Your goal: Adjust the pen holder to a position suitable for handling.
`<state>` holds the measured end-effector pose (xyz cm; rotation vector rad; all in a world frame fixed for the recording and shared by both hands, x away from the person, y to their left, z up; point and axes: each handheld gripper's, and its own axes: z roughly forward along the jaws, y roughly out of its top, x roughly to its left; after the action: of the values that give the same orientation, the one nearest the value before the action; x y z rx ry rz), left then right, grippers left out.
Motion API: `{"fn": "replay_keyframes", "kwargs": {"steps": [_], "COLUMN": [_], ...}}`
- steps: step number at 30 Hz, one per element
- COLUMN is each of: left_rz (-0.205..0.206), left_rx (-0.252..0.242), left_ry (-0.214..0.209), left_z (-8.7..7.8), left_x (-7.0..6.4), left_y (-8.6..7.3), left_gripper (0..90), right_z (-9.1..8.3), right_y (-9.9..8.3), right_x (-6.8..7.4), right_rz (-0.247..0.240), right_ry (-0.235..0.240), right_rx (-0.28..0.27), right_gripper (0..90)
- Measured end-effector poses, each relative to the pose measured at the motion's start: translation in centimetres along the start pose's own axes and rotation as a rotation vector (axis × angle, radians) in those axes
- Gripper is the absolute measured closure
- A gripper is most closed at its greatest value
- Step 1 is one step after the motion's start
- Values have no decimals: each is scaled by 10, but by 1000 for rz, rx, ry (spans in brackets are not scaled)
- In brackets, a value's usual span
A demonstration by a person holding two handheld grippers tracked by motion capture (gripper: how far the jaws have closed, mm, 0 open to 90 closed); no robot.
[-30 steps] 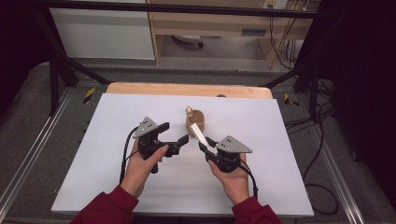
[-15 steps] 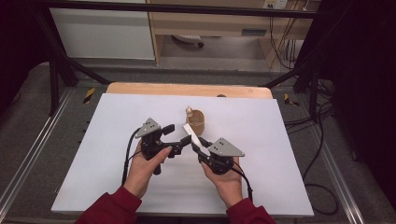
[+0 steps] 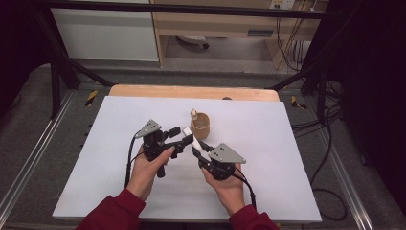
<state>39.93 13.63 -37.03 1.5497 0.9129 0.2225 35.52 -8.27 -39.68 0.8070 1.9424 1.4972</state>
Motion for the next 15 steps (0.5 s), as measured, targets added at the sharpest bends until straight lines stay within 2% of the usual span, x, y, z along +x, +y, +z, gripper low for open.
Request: {"fn": "replay_keyframes", "kwargs": {"steps": [5, 15], "left_rz": [-3, -22], "left_rx": [3, 11], "left_ry": [-1, -21], "left_z": [0, 2], "left_x": [0, -1], "left_y": [1, 0], "left_gripper": [316, 449], "right_z": [0, 3], "right_y": [0, -1], "right_x": [2, 7], "right_rz": [-5, -17], "right_ry": [1, 9], "right_rx": [0, -2], "right_gripper": [673, 673]}}
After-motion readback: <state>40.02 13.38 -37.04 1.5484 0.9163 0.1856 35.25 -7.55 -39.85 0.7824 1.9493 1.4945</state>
